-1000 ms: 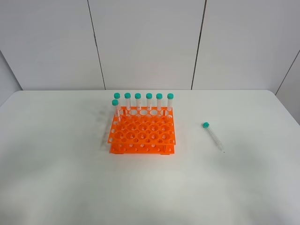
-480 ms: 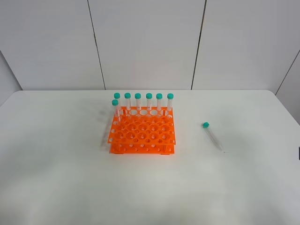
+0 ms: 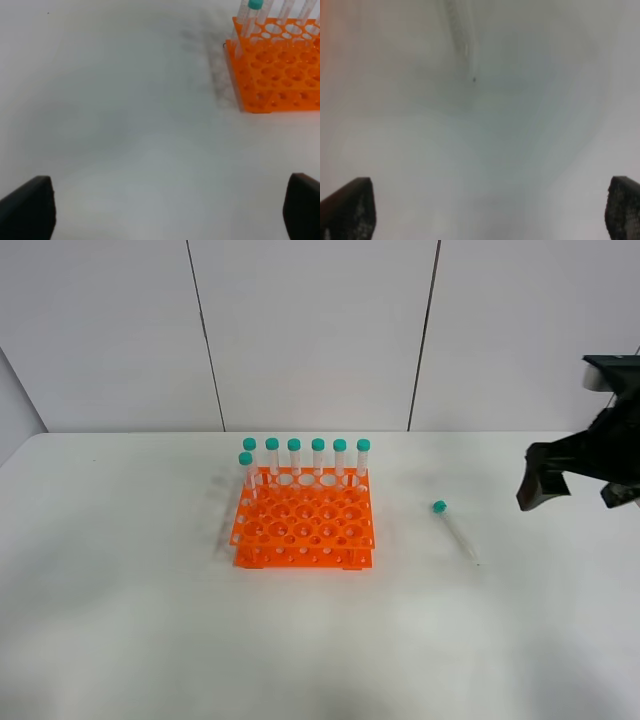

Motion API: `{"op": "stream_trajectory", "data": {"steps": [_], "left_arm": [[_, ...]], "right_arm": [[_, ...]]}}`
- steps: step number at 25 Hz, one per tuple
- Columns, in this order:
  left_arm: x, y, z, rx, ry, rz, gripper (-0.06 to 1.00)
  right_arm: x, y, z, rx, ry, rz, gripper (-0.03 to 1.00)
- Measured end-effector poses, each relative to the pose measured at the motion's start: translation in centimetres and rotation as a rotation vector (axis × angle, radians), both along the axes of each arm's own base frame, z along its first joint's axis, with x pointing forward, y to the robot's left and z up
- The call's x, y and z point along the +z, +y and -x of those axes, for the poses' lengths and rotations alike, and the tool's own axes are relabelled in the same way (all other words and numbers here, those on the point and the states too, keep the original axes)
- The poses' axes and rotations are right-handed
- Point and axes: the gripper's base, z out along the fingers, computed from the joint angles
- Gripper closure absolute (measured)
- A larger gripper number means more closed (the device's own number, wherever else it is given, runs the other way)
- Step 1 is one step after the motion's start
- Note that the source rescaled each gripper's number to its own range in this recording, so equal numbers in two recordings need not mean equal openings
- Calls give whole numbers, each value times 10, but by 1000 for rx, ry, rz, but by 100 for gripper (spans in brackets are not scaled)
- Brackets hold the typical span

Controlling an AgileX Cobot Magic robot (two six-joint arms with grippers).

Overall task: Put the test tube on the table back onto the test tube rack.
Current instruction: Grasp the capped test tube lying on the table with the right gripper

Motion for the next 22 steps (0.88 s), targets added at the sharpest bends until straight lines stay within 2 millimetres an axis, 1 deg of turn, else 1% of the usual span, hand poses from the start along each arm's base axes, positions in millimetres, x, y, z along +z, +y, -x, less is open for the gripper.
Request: {"op": "stream_trajectory", "data": {"steps": [2, 4, 6, 8, 12, 16, 18, 22], "left_arm": [[0, 0, 0, 0, 0, 0, -6], [0, 0, 0, 0, 0, 0, -6], [0, 0, 0, 0, 0, 0, -6], [0, 0, 0, 0, 0, 0, -6], [0, 0, 0, 0, 0, 0, -6], [0, 0, 0, 0, 0, 0, -6], [0, 0, 0, 0, 0, 0, -6], [0, 0, 0, 0, 0, 0, -6]], "right_arm": [[-15, 9, -30, 45, 39, 16, -3], [-30, 22, -52, 92, 61, 28, -3], [-43, 34, -68, 115, 72, 29, -3], [-57, 38, -81, 101, 89, 24, -3], [-81, 34, -91, 81, 135, 29, -3], [-99, 21, -97, 58, 164, 32, -3], [-106, 18, -99, 63, 179, 35, -3], [-117, 20, -102, 62, 185, 16, -3]]}}
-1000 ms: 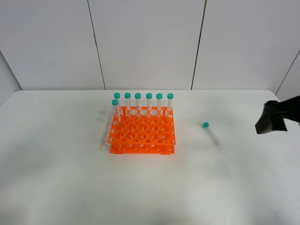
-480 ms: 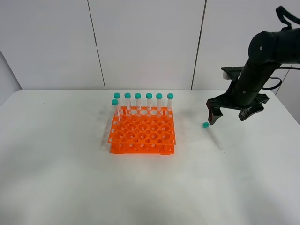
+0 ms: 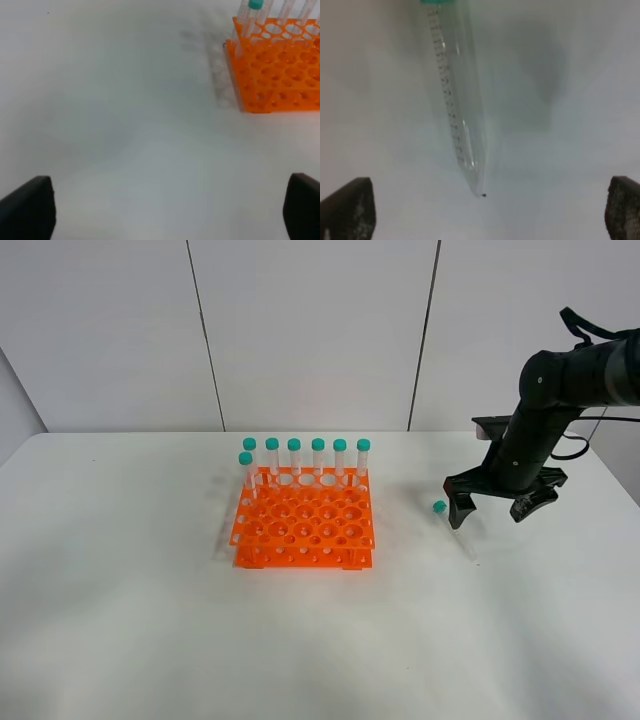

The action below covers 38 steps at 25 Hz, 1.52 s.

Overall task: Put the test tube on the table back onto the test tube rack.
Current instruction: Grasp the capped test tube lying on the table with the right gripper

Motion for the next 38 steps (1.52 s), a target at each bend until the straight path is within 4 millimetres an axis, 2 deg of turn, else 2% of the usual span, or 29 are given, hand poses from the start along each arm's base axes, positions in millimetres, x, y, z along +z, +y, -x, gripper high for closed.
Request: {"op": "stream_trajectory", "data": {"steps": [4, 8, 12, 19, 24, 30, 35, 38], "left_arm": [[0, 0, 0, 0, 0, 0, -6], [0, 0, 0, 0, 0, 0, -6], [0, 0, 0, 0, 0, 0, -6], [0, 0, 0, 0, 0, 0, -6], [0, 0, 0, 0, 0, 0, -6], [0, 0, 0, 0, 0, 0, -6], [0, 0, 0, 0, 0, 0, -6], [0, 0, 0, 0, 0, 0, -6]], "right_arm": [[-17, 7, 4, 27, 29, -12, -3], [-29, 7, 0, 23, -8, -16, -3], [-30, 8, -4, 20, -56, -19, -3], [-46, 9, -4, 36, -17, -21, -3], [-49, 10, -4, 48, -8, -37, -1], [-51, 10, -4, 46, -5, -41, 14], [-51, 10, -4, 47, -5, -41, 44], [-51, 10, -4, 47, -5, -41, 56]]}}
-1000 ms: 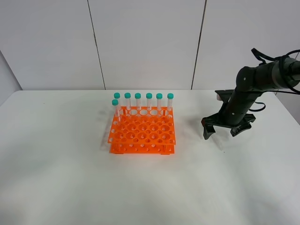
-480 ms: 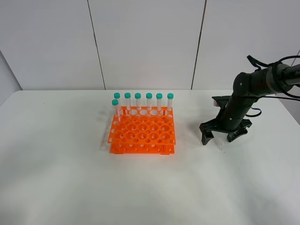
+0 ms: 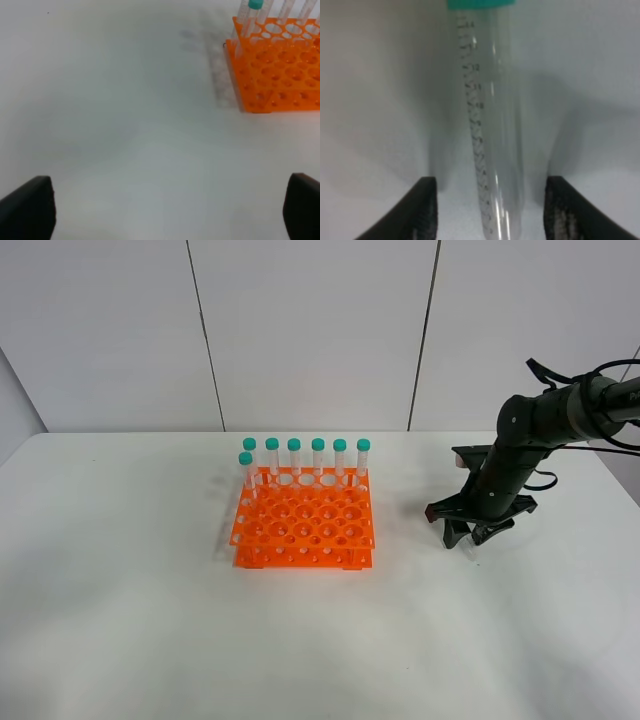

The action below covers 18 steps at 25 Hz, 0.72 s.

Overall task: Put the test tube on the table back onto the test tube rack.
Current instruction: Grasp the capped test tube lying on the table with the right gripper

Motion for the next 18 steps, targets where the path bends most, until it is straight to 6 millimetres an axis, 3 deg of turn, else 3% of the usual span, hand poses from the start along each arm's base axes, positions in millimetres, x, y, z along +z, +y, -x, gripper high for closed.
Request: {"op": "stream_trajectory", "data": {"steps": [4, 8, 14, 18], "left_arm": [[0, 0, 0, 0, 0, 0, -6], [0, 0, 0, 0, 0, 0, -6], [0, 0, 0, 0, 0, 0, -6], [0, 0, 0, 0, 0, 0, -6]], "right_arm": [[-2, 0, 0, 1, 7, 1, 64], [-6, 0, 1, 7, 26, 5, 97], [-5, 0, 2, 28, 35, 7, 95], [21, 0, 4, 43, -2, 3, 95]]}}
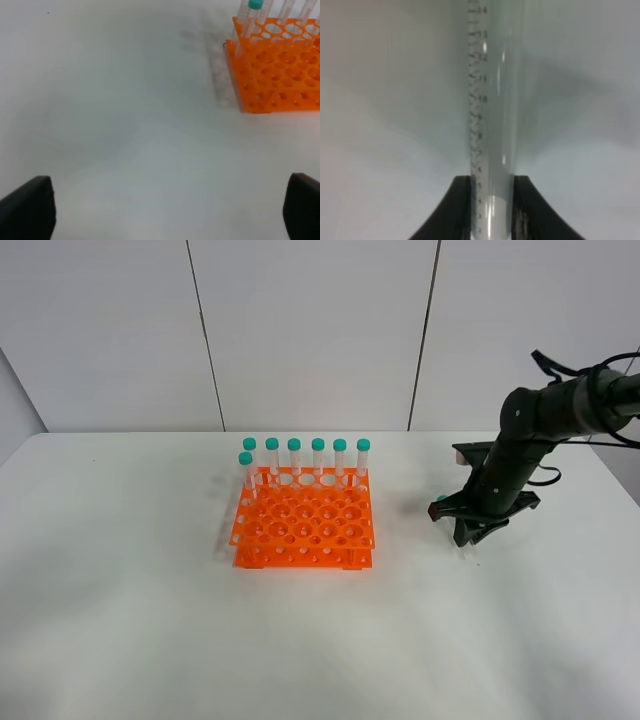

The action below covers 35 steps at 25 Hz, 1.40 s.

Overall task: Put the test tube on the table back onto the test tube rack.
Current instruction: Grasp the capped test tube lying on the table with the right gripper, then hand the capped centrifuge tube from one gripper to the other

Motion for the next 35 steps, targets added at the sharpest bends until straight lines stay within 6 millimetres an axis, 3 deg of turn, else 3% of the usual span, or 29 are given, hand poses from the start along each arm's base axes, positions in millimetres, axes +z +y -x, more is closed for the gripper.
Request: {"op": "stream_trajectory", "data": {"steps": [5, 9, 13, 16, 19, 22, 25, 32, 35], "left_arm": [[0, 0, 0, 0, 0, 0, -6], [0, 0, 0, 0, 0, 0, -6], [0, 0, 0, 0, 0, 0, -6], [0, 0, 0, 0, 0, 0, -6], [0, 0, 0, 0, 0, 0, -6], [0, 0, 0, 0, 0, 0, -6], [0, 0, 0, 0, 0, 0, -6], [0, 0, 0, 1, -1, 5, -6], [14, -2, -1, -4, -49, 38, -6]], "right_arm": [[72, 3, 15, 97, -119, -40, 95], [129, 8, 40, 276, -221, -101, 95], [172, 18, 69, 460, -294, -207, 95], [190, 23, 84, 532, -327, -261, 95], [191, 39, 93, 593, -344, -285, 95], [173, 68, 106, 687, -323, -294, 95], [157, 84, 114, 727, -326, -297, 95], [158, 105, 120, 759, -375, -359, 95], [159, 106, 119, 742, -393, -372, 95]]}}
